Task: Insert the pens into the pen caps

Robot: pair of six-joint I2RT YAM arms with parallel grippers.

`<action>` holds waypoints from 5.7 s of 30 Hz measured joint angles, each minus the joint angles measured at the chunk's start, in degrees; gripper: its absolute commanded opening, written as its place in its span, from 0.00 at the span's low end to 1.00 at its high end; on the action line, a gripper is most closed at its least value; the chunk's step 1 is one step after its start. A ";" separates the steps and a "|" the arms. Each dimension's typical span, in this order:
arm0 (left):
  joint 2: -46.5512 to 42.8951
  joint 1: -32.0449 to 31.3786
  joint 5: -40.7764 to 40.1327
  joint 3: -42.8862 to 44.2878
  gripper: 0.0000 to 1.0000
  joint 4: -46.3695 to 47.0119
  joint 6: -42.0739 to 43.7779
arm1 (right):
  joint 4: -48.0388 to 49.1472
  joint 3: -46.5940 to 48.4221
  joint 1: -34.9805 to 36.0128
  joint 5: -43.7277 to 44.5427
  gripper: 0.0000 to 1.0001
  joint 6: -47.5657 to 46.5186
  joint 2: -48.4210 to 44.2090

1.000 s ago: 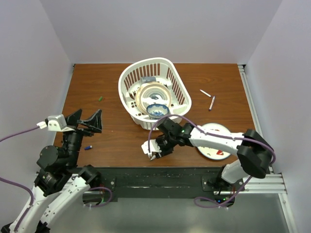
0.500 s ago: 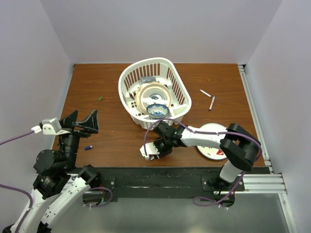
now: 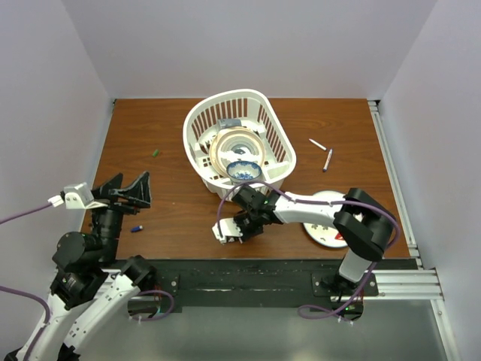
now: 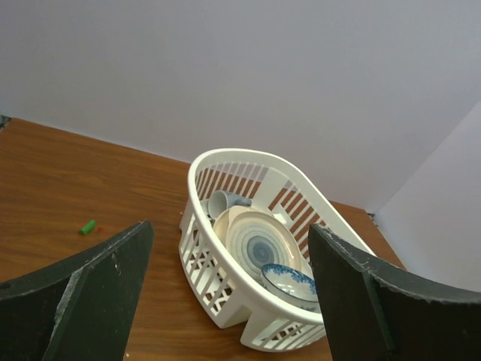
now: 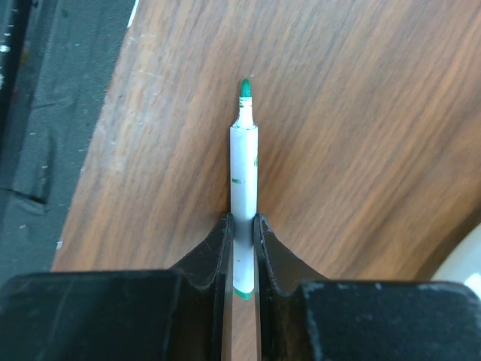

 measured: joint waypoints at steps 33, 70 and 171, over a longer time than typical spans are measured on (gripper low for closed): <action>22.97 0.00 37.42 -14.51 0.73 5.42 -25.75 | 45.16 -13.38 0.96 9.49 0.00 60.37 -21.75; 19.85 0.09 40.09 -14.97 0.00 12.41 -24.00 | 45.11 -12.37 2.03 4.24 0.30 69.35 -20.92; 112.30 38.34 13.20 48.39 0.55 -15.47 -32.20 | 22.43 -16.94 1.75 10.60 0.00 71.82 -53.46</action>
